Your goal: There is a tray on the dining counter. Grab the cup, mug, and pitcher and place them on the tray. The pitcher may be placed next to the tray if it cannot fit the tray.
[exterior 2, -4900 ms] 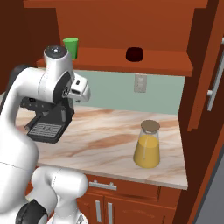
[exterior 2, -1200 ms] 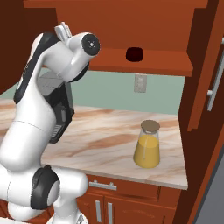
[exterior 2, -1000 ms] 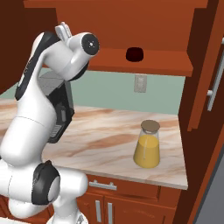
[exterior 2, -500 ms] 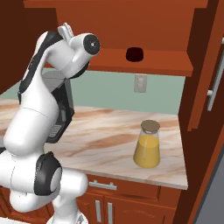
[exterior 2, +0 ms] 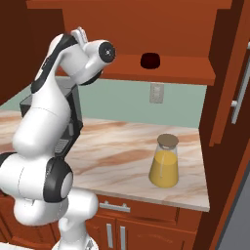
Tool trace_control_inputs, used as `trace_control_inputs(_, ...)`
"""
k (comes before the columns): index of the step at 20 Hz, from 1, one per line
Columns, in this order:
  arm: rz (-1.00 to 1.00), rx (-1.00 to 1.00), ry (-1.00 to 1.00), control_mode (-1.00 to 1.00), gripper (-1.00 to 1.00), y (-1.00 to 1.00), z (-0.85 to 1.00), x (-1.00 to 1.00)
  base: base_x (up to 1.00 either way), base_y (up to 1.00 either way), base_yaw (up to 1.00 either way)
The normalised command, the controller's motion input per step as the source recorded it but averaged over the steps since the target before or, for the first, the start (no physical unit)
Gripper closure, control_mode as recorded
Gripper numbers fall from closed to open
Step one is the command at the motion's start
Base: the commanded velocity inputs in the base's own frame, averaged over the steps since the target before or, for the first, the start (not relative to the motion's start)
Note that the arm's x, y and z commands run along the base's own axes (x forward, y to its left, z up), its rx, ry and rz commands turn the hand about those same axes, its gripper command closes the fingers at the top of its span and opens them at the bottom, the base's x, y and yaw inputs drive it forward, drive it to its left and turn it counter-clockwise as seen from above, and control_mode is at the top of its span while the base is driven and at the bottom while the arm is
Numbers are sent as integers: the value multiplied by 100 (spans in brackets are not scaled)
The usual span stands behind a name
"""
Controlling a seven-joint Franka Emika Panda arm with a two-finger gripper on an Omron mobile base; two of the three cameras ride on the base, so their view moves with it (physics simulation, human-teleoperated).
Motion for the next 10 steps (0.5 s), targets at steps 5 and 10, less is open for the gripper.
trace_control_inputs(5,0,0,0,-100,-100,5,0,40,0,0,0)
trace_control_inputs(10,0,0,2,-100,-100,9,0,34,0,0,0)
